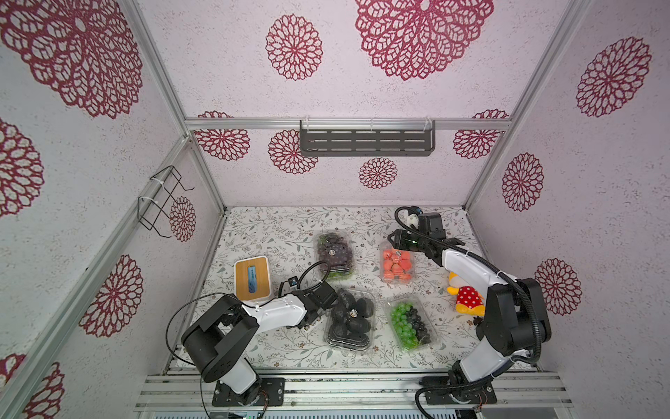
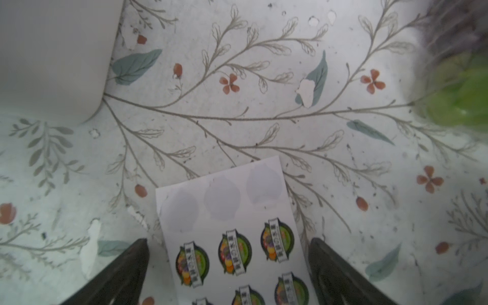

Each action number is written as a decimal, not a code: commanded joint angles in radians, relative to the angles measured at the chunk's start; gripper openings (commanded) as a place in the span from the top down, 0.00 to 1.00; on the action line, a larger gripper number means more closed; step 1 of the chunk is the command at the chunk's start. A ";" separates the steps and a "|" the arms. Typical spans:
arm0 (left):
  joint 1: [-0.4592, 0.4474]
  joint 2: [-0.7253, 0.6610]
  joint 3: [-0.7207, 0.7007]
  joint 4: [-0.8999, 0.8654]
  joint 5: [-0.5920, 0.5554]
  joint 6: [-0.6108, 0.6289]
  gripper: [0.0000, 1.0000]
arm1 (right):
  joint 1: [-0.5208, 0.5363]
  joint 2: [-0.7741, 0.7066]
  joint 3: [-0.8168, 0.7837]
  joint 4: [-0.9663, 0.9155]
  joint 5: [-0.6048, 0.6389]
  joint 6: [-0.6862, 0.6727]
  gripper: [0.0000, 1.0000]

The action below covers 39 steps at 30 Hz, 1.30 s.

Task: Label fruit boxes
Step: Pick up the label sticker from the center of the board.

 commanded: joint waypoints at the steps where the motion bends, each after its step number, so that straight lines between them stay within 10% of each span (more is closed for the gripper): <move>1: -0.039 0.078 -0.075 -0.182 0.225 -0.058 0.01 | 0.002 -0.048 -0.005 0.032 -0.017 -0.013 0.53; 15: 0.020 0.044 -0.201 0.046 0.306 0.033 0.60 | 0.006 -0.126 -0.068 0.088 -0.033 -0.014 0.53; 31: 0.176 -0.441 0.058 -0.064 0.123 0.483 0.75 | 0.029 -0.193 -0.173 0.313 -0.251 0.049 0.54; 39: 0.128 -0.602 0.046 0.219 0.329 0.761 0.74 | 0.148 -0.192 -0.197 0.541 -0.590 0.097 0.46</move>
